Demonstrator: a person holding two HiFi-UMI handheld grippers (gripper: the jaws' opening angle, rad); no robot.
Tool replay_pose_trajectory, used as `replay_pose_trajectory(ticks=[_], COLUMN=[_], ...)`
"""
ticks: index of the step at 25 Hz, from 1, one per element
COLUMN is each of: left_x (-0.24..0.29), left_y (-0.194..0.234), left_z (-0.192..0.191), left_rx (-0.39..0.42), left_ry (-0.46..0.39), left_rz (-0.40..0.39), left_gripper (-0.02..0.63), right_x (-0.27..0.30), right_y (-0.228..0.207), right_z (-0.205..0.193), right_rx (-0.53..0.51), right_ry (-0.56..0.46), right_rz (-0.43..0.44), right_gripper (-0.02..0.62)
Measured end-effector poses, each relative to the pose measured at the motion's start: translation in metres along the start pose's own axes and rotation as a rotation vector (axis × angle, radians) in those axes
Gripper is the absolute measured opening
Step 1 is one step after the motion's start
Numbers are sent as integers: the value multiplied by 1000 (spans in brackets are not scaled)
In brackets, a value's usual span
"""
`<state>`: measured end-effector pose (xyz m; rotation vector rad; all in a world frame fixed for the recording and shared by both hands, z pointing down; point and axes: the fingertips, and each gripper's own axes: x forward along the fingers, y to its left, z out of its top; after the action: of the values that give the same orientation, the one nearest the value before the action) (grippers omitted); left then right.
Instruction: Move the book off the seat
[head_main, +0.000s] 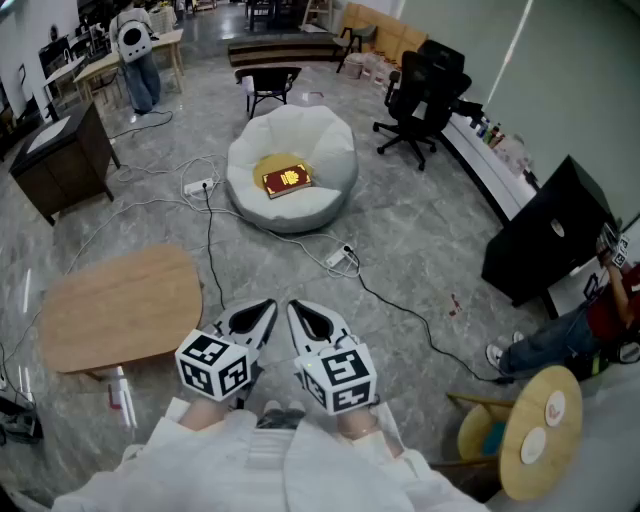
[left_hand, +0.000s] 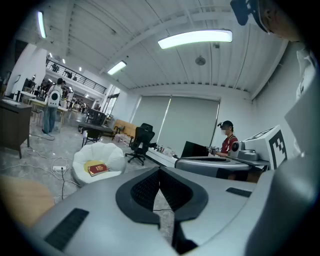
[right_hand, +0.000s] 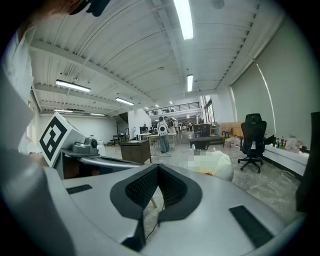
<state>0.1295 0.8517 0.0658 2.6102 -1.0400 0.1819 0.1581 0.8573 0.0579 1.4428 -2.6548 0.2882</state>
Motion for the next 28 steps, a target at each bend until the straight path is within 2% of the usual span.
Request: replay_pose_trajectory(ticks=[11, 16, 24, 28], left_x=[3, 3, 27, 41], left_y=[14, 11, 2, -3], left_z=[31, 26, 26, 18], left_rx=[15, 12, -76, -76], left_ry=[-60, -70, -69, -63], left_rz=[15, 28, 15, 25], left_gripper=[5, 5, 5, 5], right_x=[6, 2, 5, 6], right_y=[-6, -10, -28, -42], right_z=[21, 19, 18, 9], right_rx=[-29, 35, 32, 49], right_ry=[-36, -68, -58, -52], right_rz=[-8, -8, 21, 33], right_gripper=[11, 11, 11, 11])
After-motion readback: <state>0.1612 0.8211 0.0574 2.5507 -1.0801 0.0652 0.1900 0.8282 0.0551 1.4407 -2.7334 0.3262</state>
